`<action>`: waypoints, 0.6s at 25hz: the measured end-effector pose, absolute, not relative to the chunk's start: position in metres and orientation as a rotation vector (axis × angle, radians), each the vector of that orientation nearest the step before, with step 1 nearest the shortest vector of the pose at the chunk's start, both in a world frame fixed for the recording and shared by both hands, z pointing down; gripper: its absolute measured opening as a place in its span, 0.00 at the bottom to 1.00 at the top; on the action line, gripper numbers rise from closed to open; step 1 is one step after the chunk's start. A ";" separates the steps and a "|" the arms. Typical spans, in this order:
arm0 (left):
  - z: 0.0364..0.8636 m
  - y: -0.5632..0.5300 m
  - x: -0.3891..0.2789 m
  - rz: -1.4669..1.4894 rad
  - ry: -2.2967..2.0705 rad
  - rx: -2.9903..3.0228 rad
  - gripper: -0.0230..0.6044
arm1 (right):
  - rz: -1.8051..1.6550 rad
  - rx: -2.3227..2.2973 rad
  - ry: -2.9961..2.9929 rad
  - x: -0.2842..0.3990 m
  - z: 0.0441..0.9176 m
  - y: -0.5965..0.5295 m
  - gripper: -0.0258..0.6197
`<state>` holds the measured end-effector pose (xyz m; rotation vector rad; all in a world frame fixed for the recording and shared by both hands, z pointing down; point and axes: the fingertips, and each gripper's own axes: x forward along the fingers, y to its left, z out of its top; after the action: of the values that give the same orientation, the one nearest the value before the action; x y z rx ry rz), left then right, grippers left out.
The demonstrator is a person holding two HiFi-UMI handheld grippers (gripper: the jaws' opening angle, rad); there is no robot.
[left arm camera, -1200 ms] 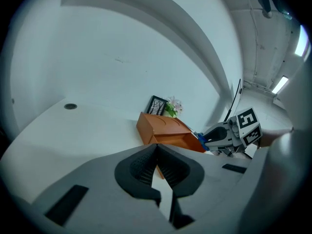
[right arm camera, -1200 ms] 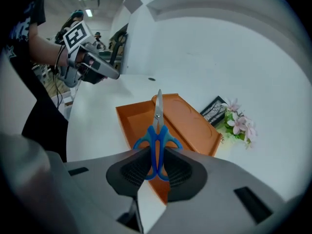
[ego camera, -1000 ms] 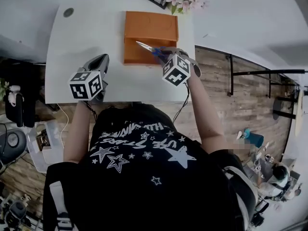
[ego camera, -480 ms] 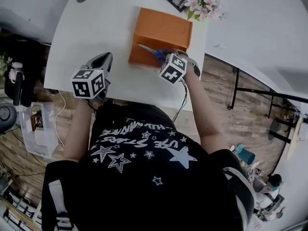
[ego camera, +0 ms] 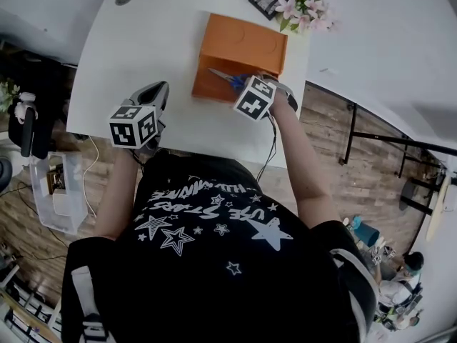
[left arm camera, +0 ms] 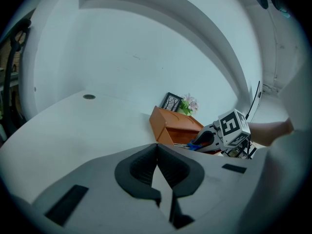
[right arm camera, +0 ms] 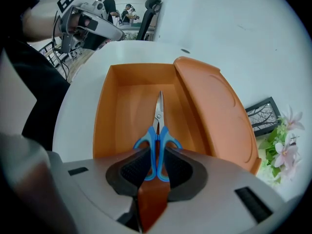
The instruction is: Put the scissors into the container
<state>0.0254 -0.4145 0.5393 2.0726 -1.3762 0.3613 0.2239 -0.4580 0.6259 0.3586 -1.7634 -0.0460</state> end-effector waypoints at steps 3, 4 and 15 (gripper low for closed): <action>0.538 -0.416 0.025 0.362 -1.365 2.083 0.07 | -0.049 0.354 -1.762 0.223 0.624 -0.457 0.19; 0.537 -0.416 0.024 0.361 -1.362 2.086 0.07 | -0.048 0.355 -1.762 0.222 0.624 -0.457 0.19; 0.529 -0.423 0.015 0.366 -1.299 2.146 0.07 | 0.038 0.416 -1.788 0.221 0.608 -0.455 0.21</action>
<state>0.0147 -0.4233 0.5293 2.1460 -1.2991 0.3661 0.2214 -0.4548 0.6075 0.4159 -1.7879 0.0378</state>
